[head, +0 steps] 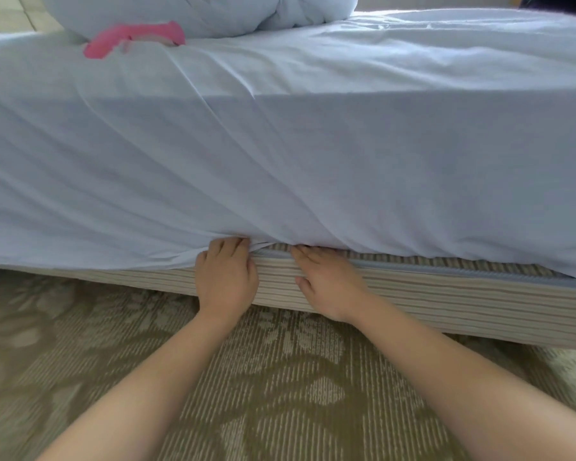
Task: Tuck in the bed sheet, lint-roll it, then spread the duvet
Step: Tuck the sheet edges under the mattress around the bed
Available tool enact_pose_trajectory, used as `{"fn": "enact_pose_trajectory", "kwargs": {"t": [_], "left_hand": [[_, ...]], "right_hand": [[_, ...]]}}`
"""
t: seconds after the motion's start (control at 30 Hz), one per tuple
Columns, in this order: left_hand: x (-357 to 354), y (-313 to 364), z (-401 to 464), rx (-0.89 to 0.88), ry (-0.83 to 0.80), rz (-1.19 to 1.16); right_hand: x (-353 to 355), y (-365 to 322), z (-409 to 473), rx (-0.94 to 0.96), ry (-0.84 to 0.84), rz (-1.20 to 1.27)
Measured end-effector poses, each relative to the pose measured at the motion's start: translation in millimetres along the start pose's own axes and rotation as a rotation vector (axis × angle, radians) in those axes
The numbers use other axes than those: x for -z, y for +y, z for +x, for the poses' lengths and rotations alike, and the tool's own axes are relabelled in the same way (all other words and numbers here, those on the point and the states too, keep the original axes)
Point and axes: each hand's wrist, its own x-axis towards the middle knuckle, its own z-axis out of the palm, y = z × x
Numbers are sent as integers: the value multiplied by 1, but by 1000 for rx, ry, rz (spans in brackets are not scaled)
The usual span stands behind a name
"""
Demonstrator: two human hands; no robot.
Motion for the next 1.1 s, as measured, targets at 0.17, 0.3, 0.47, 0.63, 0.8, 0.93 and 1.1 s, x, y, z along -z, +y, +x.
{"fn": "enact_pose_trajectory", "kwargs": {"t": [0.17, 0.3, 0.47, 0.63, 0.8, 0.93, 1.1], "left_hand": [[1, -19, 5, -70, -1, 47], [-9, -29, 2, -147, -56, 50], [-13, -28, 14, -131, -156, 67], [-6, -25, 33, -67, -351, 146], [-8, -36, 21, -157, -243, 149], [-4, -44, 12, -113, -26, 149], [1, -65, 15, -68, -110, 138]], "right_hand": [[1, -10, 12, -2, 24, -21], [-1, -12, 13, -3, 17, -37], [-10, -13, 14, -6, 156, -63], [-17, -19, 18, -34, 174, -108], [-12, -40, 15, 22, 152, -70], [-10, -48, 19, 47, 25, -32], [-13, -60, 37, 72, -17, 16]]}}
